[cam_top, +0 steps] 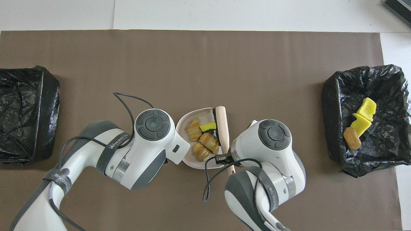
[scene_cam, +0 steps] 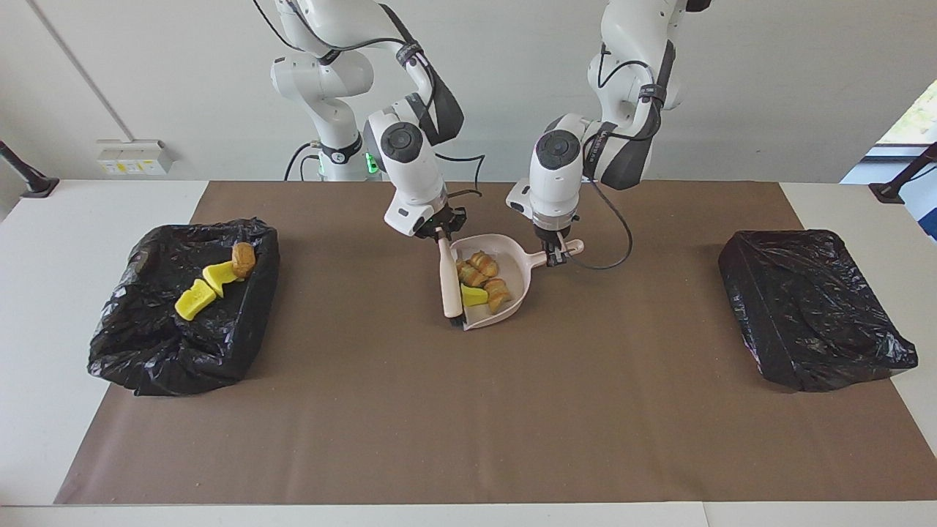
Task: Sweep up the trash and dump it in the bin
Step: 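Sweep the tan and yellow pieces into the dustpan with the right gripper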
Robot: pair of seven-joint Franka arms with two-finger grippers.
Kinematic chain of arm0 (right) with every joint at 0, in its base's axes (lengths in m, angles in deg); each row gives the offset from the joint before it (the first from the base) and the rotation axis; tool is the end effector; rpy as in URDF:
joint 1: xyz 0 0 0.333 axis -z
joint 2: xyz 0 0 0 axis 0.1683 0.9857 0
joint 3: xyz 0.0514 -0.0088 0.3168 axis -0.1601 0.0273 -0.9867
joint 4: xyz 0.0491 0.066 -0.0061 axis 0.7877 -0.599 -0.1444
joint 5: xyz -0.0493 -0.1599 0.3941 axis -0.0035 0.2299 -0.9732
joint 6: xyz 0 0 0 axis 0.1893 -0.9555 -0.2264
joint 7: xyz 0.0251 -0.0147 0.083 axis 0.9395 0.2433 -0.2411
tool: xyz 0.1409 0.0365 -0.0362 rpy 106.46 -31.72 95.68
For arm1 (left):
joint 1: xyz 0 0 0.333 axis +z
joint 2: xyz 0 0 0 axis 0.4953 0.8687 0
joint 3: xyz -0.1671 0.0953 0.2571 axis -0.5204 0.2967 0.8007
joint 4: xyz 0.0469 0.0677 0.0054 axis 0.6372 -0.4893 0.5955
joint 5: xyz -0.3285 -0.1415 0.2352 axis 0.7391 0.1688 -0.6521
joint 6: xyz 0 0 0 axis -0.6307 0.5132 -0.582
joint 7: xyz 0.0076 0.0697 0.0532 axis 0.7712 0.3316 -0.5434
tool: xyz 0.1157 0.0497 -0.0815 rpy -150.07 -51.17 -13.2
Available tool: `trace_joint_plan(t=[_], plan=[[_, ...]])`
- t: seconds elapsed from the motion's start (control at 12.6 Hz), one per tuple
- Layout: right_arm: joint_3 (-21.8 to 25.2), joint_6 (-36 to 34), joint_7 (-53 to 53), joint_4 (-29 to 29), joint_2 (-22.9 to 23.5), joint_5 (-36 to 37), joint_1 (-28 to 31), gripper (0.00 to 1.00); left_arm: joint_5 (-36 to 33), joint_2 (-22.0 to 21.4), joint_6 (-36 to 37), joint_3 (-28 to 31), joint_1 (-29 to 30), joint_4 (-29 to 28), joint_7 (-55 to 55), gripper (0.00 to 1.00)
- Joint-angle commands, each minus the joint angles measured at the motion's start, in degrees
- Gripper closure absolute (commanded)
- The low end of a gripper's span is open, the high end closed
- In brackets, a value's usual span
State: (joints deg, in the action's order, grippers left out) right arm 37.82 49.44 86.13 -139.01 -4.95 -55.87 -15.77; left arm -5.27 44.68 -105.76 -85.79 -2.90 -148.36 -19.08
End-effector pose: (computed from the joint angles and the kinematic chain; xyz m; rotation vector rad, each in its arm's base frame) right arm 0.4696 0.3063 0.2971 -2.9394 -0.1781 0.2754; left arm 0.4828 -0.3265 0.3044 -2.3164 2.0584 0.2244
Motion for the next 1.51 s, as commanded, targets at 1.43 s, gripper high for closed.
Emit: trace_joint_plan(t=[1.43], plan=[[1.02,-8.54,3.28,7.37,-1.57,-8.31,-2.37,1.00,-1.00,-5.15,-2.39,0.41,14.21,2.97,13.58,1.00]])
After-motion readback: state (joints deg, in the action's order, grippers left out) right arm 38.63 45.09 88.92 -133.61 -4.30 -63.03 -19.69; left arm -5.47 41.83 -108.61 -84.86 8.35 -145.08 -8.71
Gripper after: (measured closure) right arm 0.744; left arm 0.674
